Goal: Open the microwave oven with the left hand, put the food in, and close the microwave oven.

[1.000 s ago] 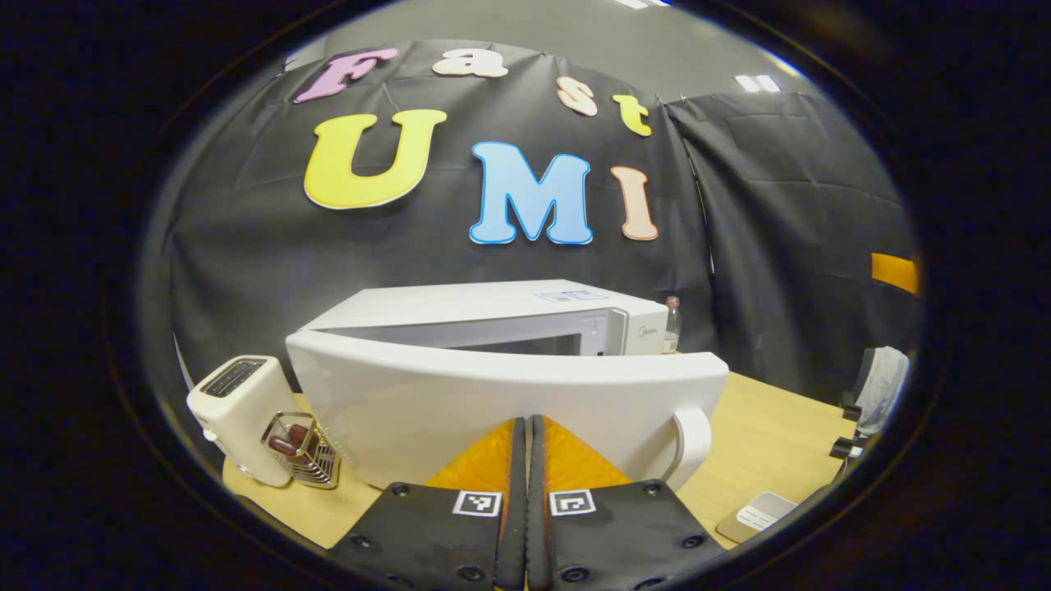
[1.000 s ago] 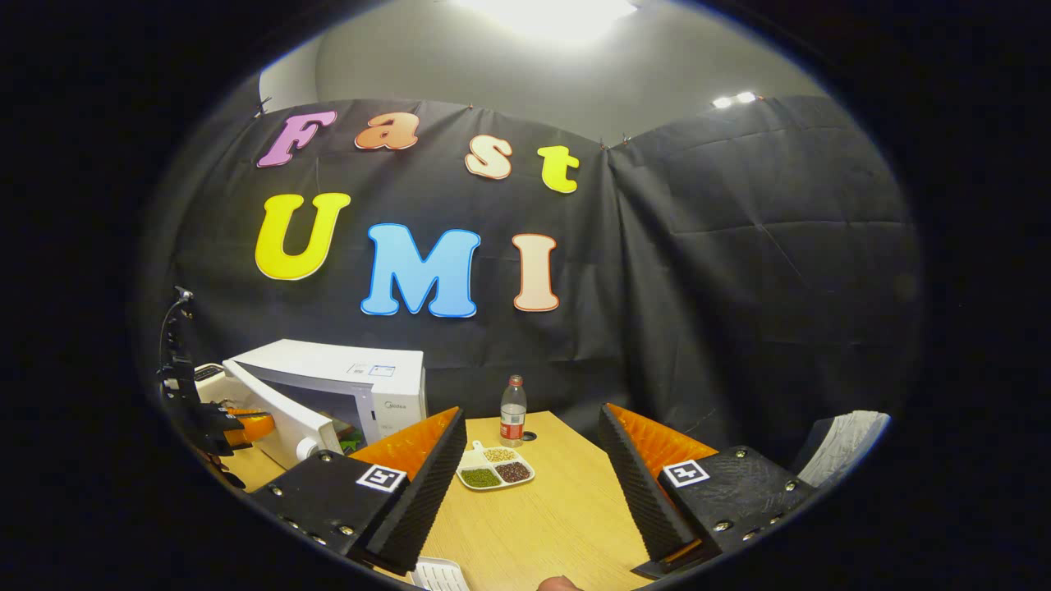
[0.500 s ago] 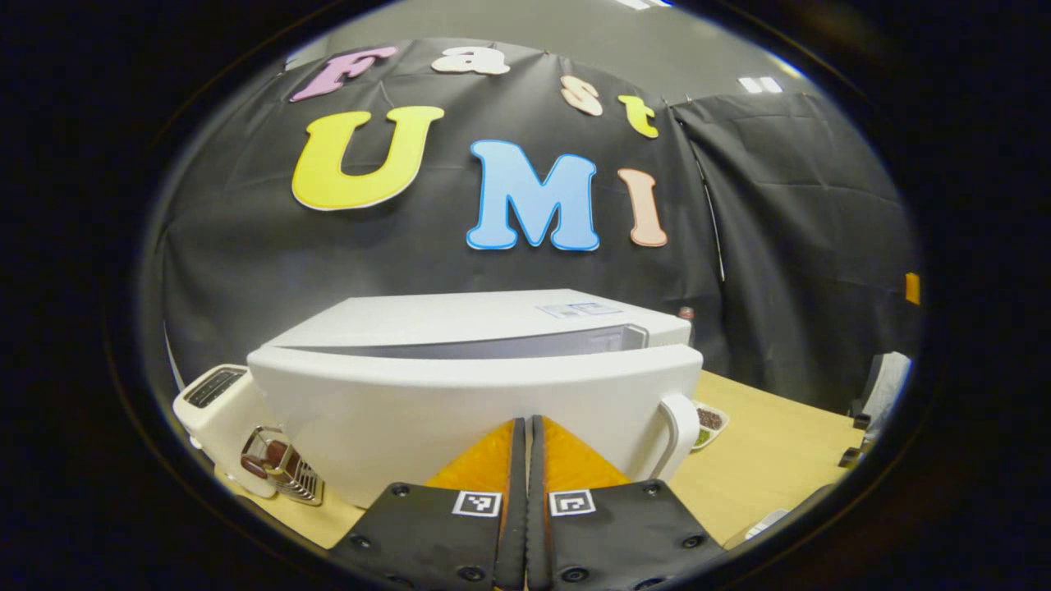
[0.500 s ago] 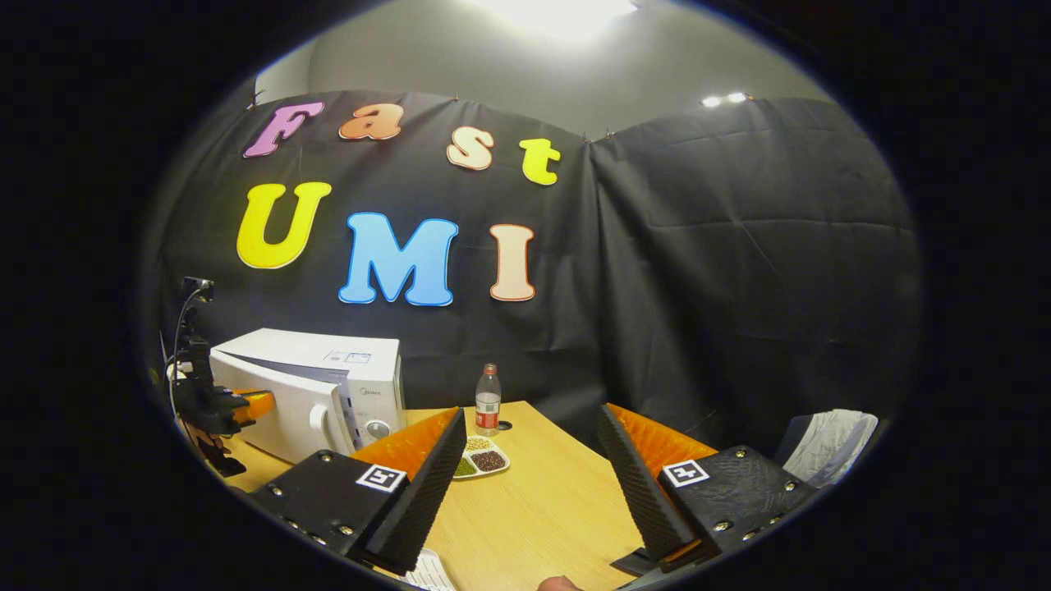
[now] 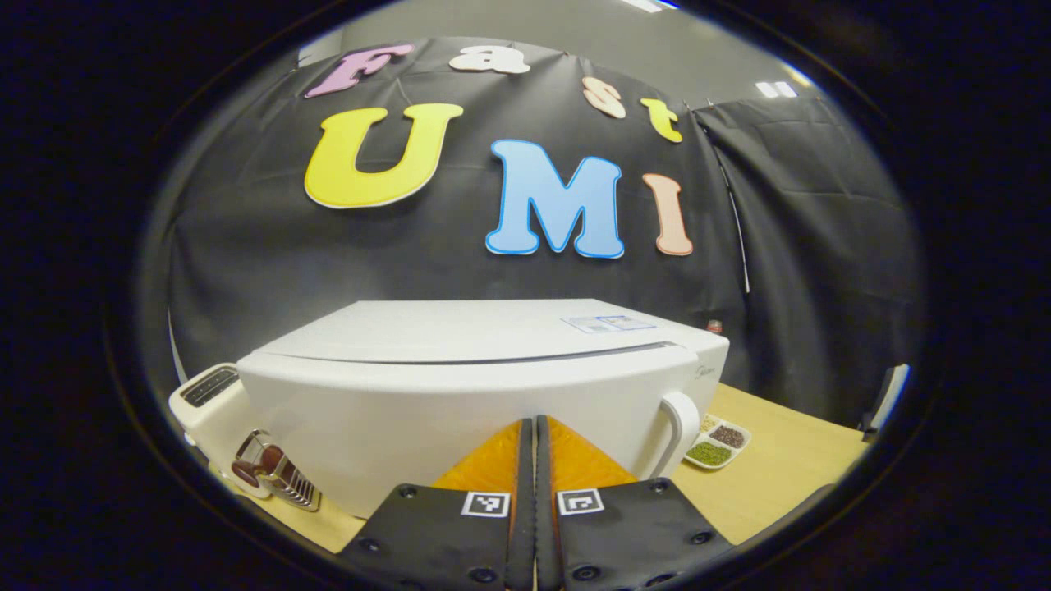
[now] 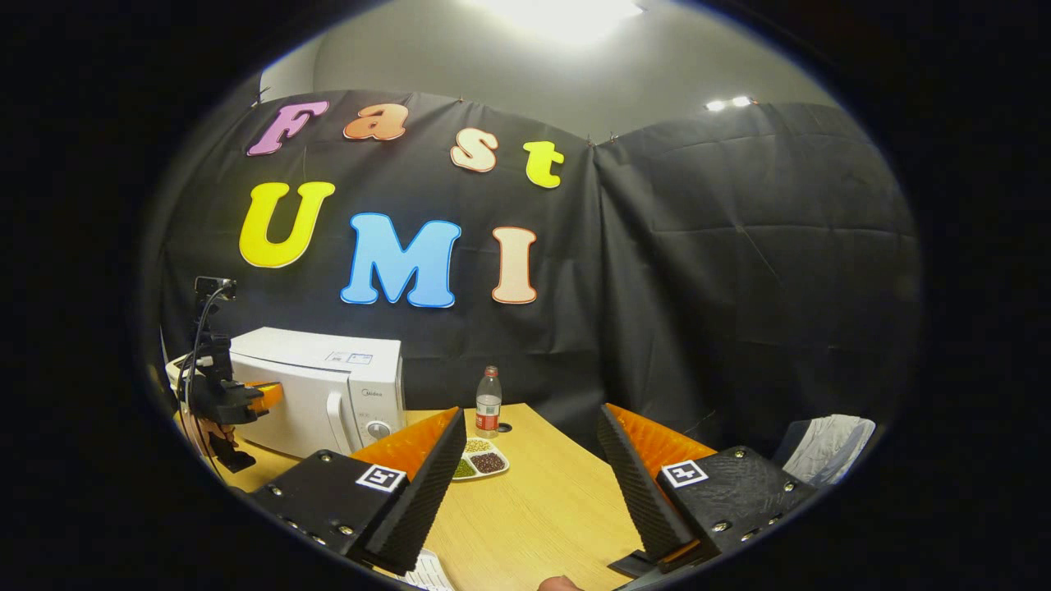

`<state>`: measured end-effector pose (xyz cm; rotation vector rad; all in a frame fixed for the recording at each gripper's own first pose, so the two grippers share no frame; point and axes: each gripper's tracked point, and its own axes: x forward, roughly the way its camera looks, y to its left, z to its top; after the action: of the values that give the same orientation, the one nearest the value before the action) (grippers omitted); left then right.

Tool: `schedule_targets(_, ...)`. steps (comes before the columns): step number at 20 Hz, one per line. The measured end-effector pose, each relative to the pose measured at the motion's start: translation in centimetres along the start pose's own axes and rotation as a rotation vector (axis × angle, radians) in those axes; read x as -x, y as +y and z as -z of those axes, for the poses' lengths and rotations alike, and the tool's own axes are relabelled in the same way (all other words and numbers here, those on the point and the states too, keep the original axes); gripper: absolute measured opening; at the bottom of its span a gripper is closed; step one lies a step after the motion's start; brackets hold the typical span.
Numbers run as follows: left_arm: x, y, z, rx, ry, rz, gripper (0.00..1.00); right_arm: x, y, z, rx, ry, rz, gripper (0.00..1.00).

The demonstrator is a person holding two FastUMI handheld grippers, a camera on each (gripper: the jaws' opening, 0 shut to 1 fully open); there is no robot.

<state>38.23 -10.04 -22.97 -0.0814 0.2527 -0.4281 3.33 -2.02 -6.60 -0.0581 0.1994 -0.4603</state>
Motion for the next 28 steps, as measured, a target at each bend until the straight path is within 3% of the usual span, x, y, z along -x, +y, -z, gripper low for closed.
schedule_targets(6,-1.0,-0.5,-0.6,-0.022,-0.023,-0.034,0.07,0.8,2.0,0.0,0.002,0.003,-0.062,0.97)
schedule_targets(8,-0.3,-0.1,-1.0,-0.047,-0.014,-0.072,0.07,1.0,2.8,-0.2,0.003,-0.001,-0.097,0.97)
schedule_targets(10,1.5,-1.1,-2.6,-0.031,-0.038,-0.059,0.07,1.3,3.5,-0.2,-0.005,-0.006,-0.133,0.97)
schedule_targets(20,19.4,-5.7,-8.1,-0.031,-0.126,-0.136,0.07,3.0,4.7,-2.5,-0.077,-0.081,-0.382,0.98)
schedule_targets(28,31.4,-9.0,-11.5,-0.043,-0.191,-0.238,0.07,6.0,2.5,-3.3,-0.132,-0.115,-0.515,0.97)
